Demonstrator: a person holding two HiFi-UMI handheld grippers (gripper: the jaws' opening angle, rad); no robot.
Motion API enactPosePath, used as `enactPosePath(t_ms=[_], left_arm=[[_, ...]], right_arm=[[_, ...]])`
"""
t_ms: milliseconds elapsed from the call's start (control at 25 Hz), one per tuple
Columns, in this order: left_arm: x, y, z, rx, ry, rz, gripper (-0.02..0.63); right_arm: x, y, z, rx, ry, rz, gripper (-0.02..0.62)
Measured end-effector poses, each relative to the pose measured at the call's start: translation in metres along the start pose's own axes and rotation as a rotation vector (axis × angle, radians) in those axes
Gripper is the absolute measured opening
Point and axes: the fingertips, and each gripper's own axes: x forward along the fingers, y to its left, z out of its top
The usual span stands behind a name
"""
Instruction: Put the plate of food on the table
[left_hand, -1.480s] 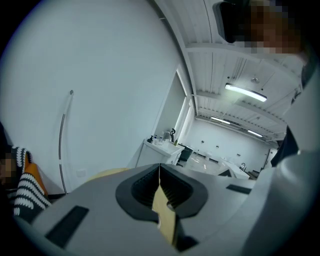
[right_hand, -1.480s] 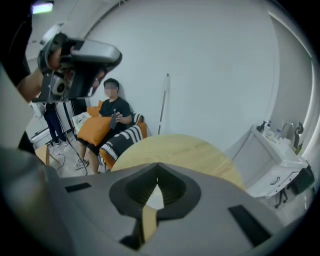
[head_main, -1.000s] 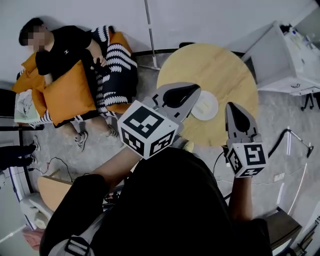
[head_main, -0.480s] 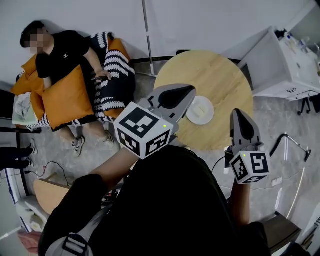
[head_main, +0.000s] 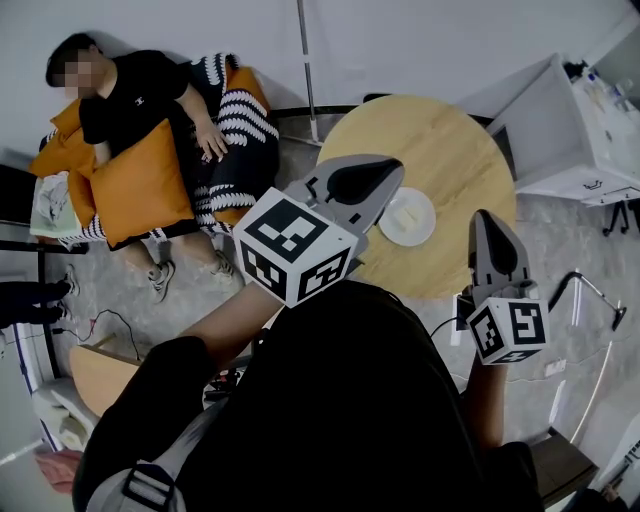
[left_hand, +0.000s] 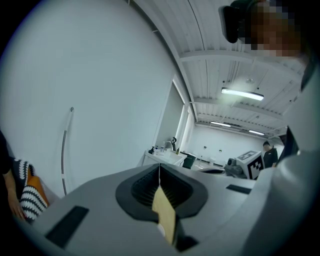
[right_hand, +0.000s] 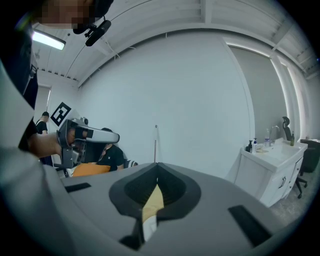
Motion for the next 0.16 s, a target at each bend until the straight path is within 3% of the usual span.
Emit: enactPosePath(t_ms=[160], left_arm=[[0.0059, 0.0048, -0.0037, -0.002, 0.002, 0.003, 0.011]], right_arm=[[0.006, -0.0034, -0.0027, -0.003, 0.001, 0.005, 0.008]])
